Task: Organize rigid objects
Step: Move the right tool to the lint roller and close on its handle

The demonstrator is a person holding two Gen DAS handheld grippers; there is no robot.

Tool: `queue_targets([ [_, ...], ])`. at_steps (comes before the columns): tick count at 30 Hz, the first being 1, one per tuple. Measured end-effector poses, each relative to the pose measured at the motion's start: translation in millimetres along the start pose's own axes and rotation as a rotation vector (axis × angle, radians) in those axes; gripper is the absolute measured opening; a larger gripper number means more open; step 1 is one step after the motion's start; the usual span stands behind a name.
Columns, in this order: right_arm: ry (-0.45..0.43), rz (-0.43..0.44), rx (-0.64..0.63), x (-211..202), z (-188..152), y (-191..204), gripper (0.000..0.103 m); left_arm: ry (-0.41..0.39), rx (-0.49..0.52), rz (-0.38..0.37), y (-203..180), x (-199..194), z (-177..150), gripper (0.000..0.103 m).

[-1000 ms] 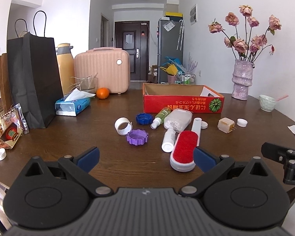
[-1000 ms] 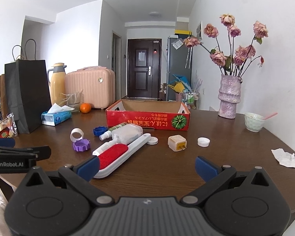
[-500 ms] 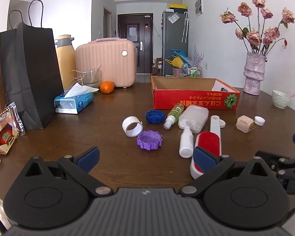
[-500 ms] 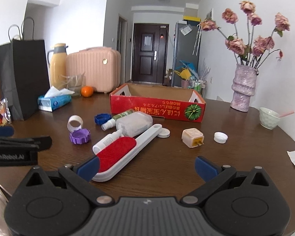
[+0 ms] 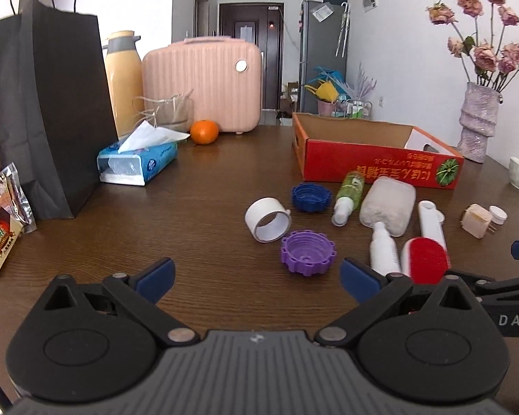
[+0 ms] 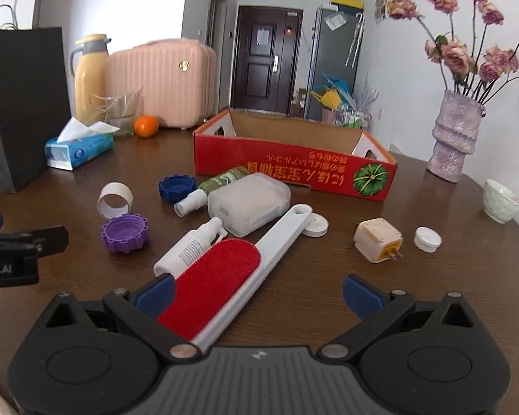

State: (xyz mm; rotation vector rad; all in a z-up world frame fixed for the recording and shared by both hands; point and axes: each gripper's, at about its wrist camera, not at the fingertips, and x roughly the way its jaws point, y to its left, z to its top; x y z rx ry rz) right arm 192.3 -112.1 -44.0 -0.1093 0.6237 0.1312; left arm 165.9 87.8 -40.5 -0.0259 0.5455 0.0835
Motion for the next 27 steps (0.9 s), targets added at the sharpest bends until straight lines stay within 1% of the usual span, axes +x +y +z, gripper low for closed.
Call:
queue_targets([
  [5, 0.037, -0.018, 0.002, 24.5, 10.8, 11.7, 0.103, 0.009, -0.007, 0.009, 13.2, 15.2, 6.8, 0.103],
  [10, 0.11, -0.059, 0.0, 47.4, 16.0, 22.0, 0.103, 0.02, -0.007, 0.012, 22.2, 24.5, 11.3, 0.103],
  [14, 0.132, -0.077, -0.002, 53.8, 15.0, 24.1, 0.103, 0.033, -0.009, 0.006, 25.1, 31.5, 11.8, 0.103],
  [19, 0.16, -0.119, 0.007, 60.8, 11.7, 15.3, 0.101, 0.041, 0.003, -0.018, 19.6, 38.0, 12.0, 0.103],
  [21, 0.172, -0.112, 0.01, 61.8, 8.5, 11.5, 0.092, 0.041, 0.01, -0.032, 16.5, 39.1, 12.4, 0.103],
  [23, 0.165, -0.087, 0.032, 59.1, 3.9, 6.0, 0.09, 0.043, 0.014, -0.04, 13.3, 40.0, 12.4, 0.103],
  [27, 0.158, -0.062, 0.088, 59.1, 0.0, -7.7, 0.088, 0.047, 0.013, -0.044, 11.6, 40.6, 12.2, 0.103],
])
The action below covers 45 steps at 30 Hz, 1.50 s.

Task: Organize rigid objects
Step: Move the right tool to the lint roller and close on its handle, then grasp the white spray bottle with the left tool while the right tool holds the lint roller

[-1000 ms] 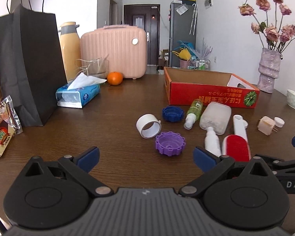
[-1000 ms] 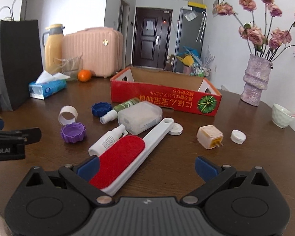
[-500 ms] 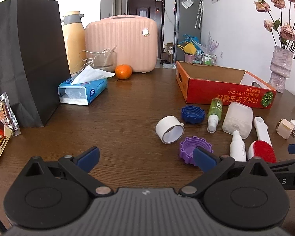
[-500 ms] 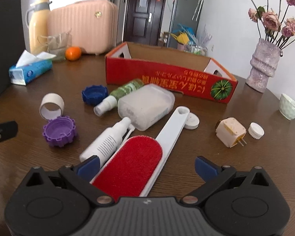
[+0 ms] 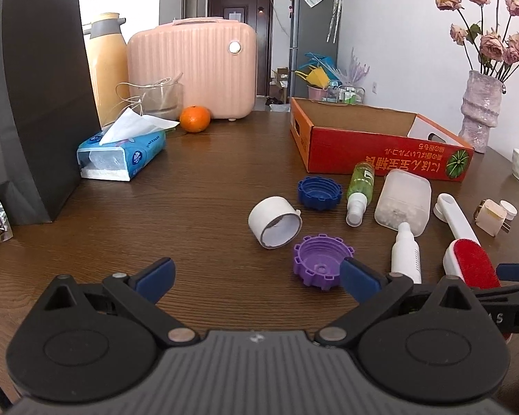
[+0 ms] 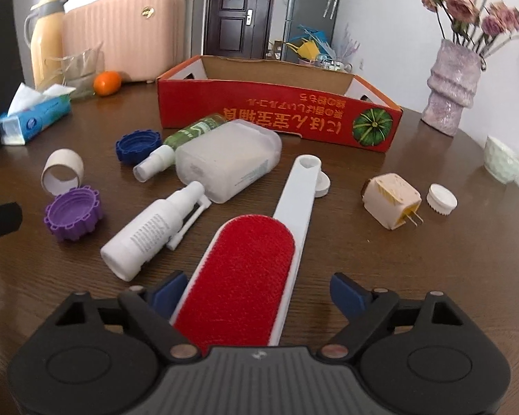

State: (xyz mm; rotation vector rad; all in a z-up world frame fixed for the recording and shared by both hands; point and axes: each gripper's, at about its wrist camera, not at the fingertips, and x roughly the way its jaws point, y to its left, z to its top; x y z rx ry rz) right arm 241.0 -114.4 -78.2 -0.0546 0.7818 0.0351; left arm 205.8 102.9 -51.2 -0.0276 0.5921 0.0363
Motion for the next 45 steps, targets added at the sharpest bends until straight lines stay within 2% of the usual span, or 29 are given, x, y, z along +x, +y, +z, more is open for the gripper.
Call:
queue_targets([
  [2, 0.009, 0.053, 0.039, 3.1, -0.4, -10.6, 0.09, -0.002, -0.001, -0.001, -0.4, -1.3, 0.1, 0.103],
  [5, 0.001, 0.071, 0.018, 3.5, -1.1, -14.1, 0.088, 0.0, 0.0, -0.009, -2.6, -2.2, -0.2, 0.103],
  [7, -0.007, 0.082, 0.01, 1.6, -0.8, -14.7, 0.075, 0.0, 0.005, -0.009, -5.7, -3.4, -0.9, 0.103],
  [8, -0.01, 0.087, 0.006, -0.5, -0.2, -15.0, 0.064, 0.0, 0.005, -0.01, -6.4, -4.3, -1.3, 0.103],
  [12, -0.009, 0.084, 0.001, -5.2, -1.8, -20.6, 0.055, -0.001, 0.005, -0.005, -8.9, -7.0, -1.7, 0.103],
  [26, -0.098, 0.106, 0.017, -12.8, -14.6, -43.7, 0.055, 0.002, 0.045, 0.014, -32.2, -12.7, 2.5, 0.103],
  [33, -0.162, 0.135, 0.027, -22.5, -13.7, -55.9, 0.055, 0.004, 0.064, -0.011, -52.1, -10.9, 9.6, 0.103],
  [45, -0.222, 0.155, 0.03, -20.9, -4.9, -82.4, 0.055, 0.044, 0.133, -0.05, -100.0, 16.4, 17.6, 0.103],
])
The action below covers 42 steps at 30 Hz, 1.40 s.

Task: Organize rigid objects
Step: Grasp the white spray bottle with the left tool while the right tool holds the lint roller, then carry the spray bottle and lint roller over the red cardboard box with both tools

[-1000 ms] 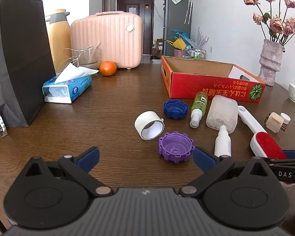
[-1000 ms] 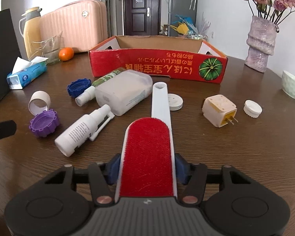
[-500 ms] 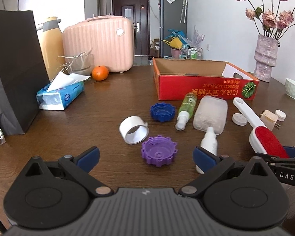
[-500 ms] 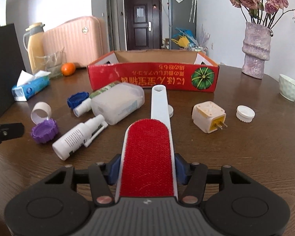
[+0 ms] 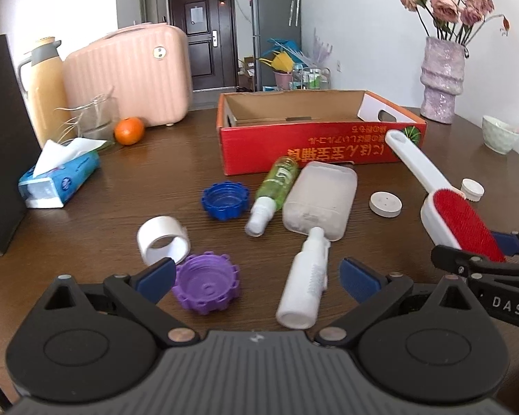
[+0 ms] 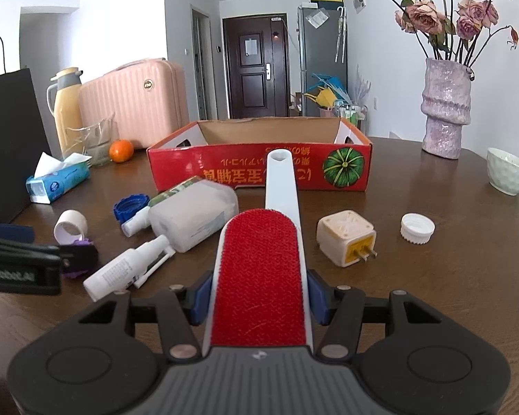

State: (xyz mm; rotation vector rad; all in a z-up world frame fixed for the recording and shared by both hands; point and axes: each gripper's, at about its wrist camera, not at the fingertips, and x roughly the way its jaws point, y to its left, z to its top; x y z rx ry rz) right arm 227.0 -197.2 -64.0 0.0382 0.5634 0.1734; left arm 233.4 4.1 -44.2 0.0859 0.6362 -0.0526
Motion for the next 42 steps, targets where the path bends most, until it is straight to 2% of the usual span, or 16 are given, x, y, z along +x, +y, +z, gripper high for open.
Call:
queue_targets([
  [2, -0.01, -0.001, -0.012, 1.8, 2.7, -4.3, 0.055, 0.001, 0.013, -0.008, -5.9, 7.2, 2.3, 0.099],
  [6, -0.025, -0.007, -0.034, 7.3, 8.9, -11.1, 0.055, 0.03, 0.031, -0.019, -17.4, 22.9, 5.4, 0.082],
  [9, -0.03, 0.0, -0.034, 12.1, 11.0, -14.7, 0.055, 0.039, 0.031, -0.024, -21.0, 31.8, 5.7, 0.08],
  [13, -0.038, 0.027, -0.038, 16.8, 10.0, -15.1, 0.055, 0.064, 0.039, -0.04, -24.7, 41.9, 4.4, 0.062],
  [16, -0.039, 0.033, -0.035, 18.7, 8.1, -15.3, 0.055, 0.078, 0.043, -0.044, -25.6, 46.4, 1.5, 0.053],
  [19, -0.044, 0.034, -0.026, 19.2, 7.4, -15.6, 0.055, 0.093, 0.036, -0.058, -23.8, 48.4, 0.6, 0.048],
  [24, -0.046, 0.033, -0.02, 19.1, 7.0, -15.9, 0.055, 0.109, 0.047, -0.072, -26.0, 50.3, -2.7, 0.045],
  [25, -0.047, 0.032, -0.02, 19.4, 6.7, -15.8, 0.055, 0.11, 0.045, -0.08, -25.7, 50.1, -2.8, 0.038],
  [27, -0.049, 0.031, -0.019, 19.2, 6.6, -15.5, 0.055, 0.11, 0.044, -0.096, -25.4, 48.5, -2.9, 0.031],
  [42, -0.068, 0.027, -0.03, 13.3, 8.4, -15.8, 0.055, 0.053, 0.033, -0.087, -28.6, 32.7, 4.0, 0.028],
])
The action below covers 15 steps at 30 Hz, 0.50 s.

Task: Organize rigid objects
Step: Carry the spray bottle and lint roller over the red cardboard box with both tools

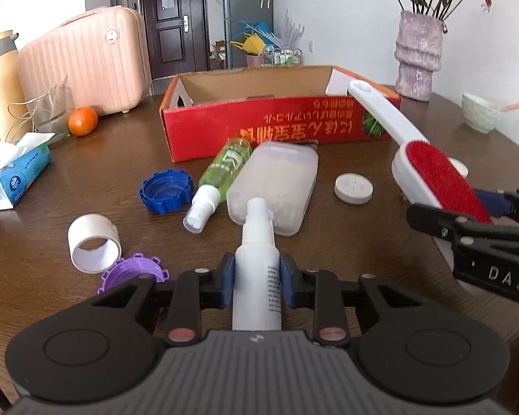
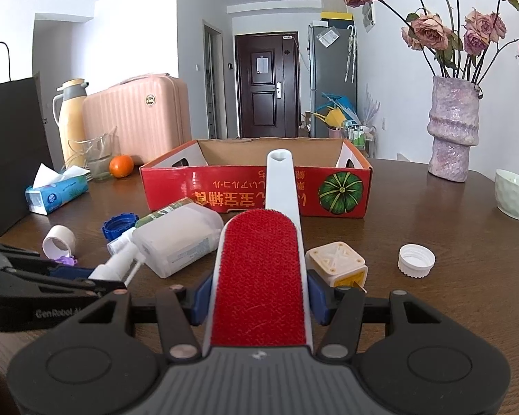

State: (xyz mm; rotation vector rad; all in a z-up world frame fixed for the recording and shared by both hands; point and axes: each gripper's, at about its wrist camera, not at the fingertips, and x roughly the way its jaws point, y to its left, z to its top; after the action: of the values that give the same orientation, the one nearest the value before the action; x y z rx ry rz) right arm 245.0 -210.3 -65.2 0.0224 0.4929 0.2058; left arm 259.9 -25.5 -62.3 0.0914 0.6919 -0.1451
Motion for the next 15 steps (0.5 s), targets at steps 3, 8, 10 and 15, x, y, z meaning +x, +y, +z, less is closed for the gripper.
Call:
queue_targets([
  [3, -0.011, -0.003, -0.006, -2.7, 3.7, 0.2, 0.055, -0.013, 0.01, -0.002, -2.5, -4.5, 4.9, 0.028],
  [8, -0.034, -0.01, -0.016, -7.0, 13.0, -0.5, 0.055, -0.056, 0.019, -0.002, -6.6, -13.8, 15.8, 0.028],
  [10, -0.043, -0.011, -0.018, -8.5, 17.4, -0.7, 0.055, -0.071, 0.017, 0.003, -7.1, -16.3, 20.6, 0.028],
  [15, -0.063, -0.013, -0.024, -11.0, 28.8, -2.2, 0.055, -0.099, 0.002, 0.017, -7.5, -20.0, 35.7, 0.029],
])
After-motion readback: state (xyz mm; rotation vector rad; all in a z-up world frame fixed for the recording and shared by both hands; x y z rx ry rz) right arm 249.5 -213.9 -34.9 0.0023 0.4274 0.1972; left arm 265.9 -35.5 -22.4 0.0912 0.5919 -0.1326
